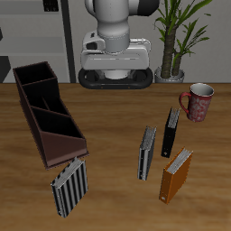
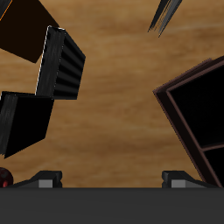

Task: Place the left striped book into the right desk caddy's front compartment

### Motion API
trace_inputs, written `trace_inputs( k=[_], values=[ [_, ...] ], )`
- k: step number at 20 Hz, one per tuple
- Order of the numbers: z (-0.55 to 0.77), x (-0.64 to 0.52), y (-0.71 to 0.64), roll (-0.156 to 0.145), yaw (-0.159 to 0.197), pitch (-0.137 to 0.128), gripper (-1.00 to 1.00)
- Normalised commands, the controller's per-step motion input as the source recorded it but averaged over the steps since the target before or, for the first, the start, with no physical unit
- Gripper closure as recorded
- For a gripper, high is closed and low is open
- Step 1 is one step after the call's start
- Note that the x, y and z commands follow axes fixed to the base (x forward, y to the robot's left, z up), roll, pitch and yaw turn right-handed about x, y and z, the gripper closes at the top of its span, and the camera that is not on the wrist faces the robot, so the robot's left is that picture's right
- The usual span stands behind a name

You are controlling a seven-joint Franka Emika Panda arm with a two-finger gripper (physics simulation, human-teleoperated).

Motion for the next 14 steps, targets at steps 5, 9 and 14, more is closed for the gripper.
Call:
trace_inputs(
  k=[5,9,14],
  values=[
    [0.00,0.15,-0.14,-0.035,-0.005,0.009,-1.00],
    [0.08,0.17,-0.05,-0.045,-0.006,-0.010,-1.00],
    [0.12,0.27,0.01,-0.070,-0.019,-0.014,-1.00]
  ],
)
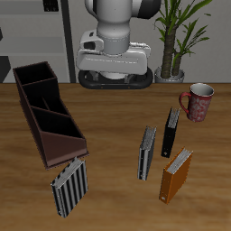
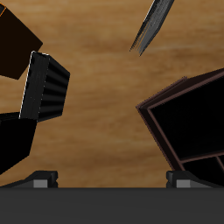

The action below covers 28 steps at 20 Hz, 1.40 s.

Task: Place the left striped book into the right desk caddy's front compartment

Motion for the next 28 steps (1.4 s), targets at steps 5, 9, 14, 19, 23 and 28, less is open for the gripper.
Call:
trace_inputs(
  k=[5,9,14,19,23,28],
  values=[
    [0.10,0.23,0.14,-0.036,0.001,-0.023,-1.00],
    [0.01,0.23,0.19,-0.024,0.003,-0.012,-1.00],
    [-0.03,0.29,0.37,-0.009,0.013,0.000,-1.00],
    [-0.03,0.25,0.38,0.007,-0.012,-0.006,-1.00],
    [-0.06,0.14,0.21,-0.002,0.000,-0.010,-1.00],
    [-0.08,0.16,0.22,0.019,0.010,0.005,-1.00]
  ],
)
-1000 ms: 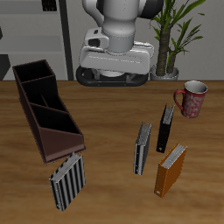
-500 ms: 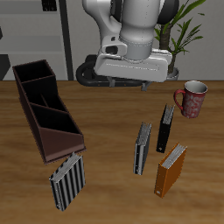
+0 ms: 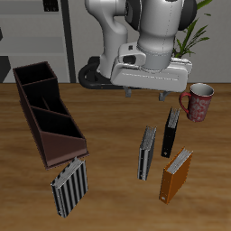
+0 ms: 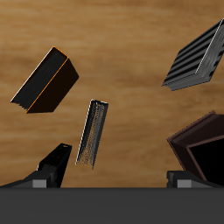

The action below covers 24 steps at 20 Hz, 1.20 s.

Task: Place the left striped book into the right desk caddy's front compartment

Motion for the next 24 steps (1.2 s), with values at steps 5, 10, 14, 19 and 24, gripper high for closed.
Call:
trace_inputs(
  k=[5,10,14,19,24],
  values=[
    [0.01,0.18,0.09,0.017,0.008,-0.069,-1.00],
    [-0.31,0.17,-0.01,0.013,-0.030,-0.002,-1.00],
    [-0.31,0.14,-0.02,0.038,0.010,0.001,-1.00],
    [-0.29,0.13,-0.18,-0.024,-0.032,0.002,-1.00],
    [-0.20,-0.01,-0.04,0.002,-0.010,-0.022,-1.00]
  ],
)
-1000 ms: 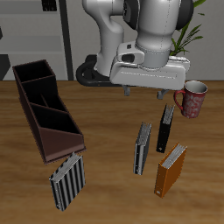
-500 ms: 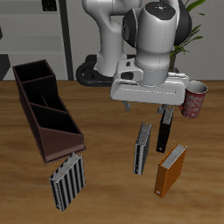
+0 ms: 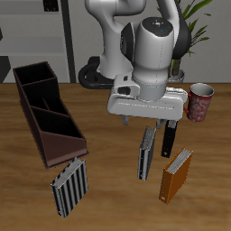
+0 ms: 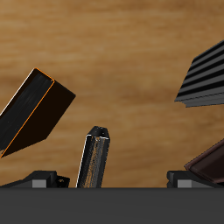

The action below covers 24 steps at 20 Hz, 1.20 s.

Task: Place the left striped book into the right desk caddy's front compartment

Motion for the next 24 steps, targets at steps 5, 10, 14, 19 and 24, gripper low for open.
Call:
trace_inputs(
  k=[5,10,14,19,24],
  values=[
    [-0.38,0.15,-0.11,-0.038,-0.003,0.008,-1.00],
    [-0.32,0.05,-0.03,-0.051,-0.013,-0.006,-1.00],
    [-0.16,-0.01,0.06,-0.014,-0.009,-0.003,-1.00],
    [-0.18,0.01,0.02,-0.003,-0.032,0.034,-1.00],
    [-0.11,-0.08,0.10,0.052,-0.016,0.034,-1.00]
  ],
)
